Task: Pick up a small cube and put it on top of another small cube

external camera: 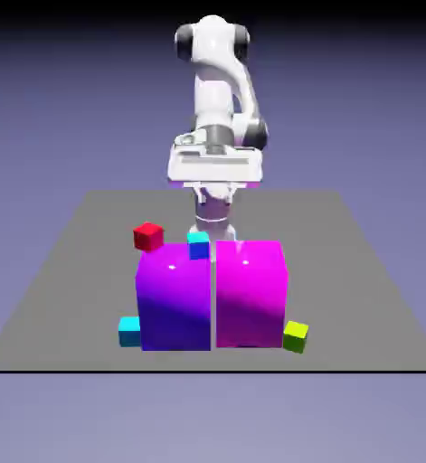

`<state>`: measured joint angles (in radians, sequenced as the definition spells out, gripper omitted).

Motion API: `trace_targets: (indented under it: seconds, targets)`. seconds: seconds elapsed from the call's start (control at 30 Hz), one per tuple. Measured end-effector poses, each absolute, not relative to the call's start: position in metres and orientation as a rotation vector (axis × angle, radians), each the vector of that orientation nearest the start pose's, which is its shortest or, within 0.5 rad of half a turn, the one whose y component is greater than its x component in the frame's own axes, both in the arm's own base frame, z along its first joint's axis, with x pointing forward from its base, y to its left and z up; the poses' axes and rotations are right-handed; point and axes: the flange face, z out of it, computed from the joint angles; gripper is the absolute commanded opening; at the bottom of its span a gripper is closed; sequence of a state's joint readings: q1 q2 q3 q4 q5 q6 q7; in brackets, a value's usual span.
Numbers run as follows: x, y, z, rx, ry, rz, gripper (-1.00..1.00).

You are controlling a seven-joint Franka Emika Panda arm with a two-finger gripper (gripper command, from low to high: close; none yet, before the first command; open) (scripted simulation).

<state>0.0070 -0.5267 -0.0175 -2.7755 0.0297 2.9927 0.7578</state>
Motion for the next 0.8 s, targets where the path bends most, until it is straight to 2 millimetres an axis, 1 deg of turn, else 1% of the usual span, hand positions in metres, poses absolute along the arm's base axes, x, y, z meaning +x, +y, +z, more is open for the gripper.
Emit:
trace_targets:
  seconds: [0.13, 0.23, 0.37, 0.43, 0.5, 0.57, 0.67, 0.8]
  targets:
    - [0.437, -0.044, 0.436, -2.435, 1.331, -0.711, 0.0]
    - [0.461, -0.074, 0.421, -2.377, 1.533, -0.517, 0.0]
    - [0.487, -0.114, 0.397, -2.265, 1.776, -0.258, 0.0]
    - [0.496, -0.139, 0.384, -2.188, 1.896, -0.131, 0.0]
    - [0.506, -0.155, 0.37, -2.121, 1.987, -0.003, 0.0]
    - [0.512, -0.178, 0.357, -2.032, 2.085, 0.122, 0.0]
    - [0.517, -0.205, 0.326, -1.882, 2.217, 0.318, 0.0]
    - [0.5, -0.243, 0.264, -1.584, 2.397, 0.559, 0.0]
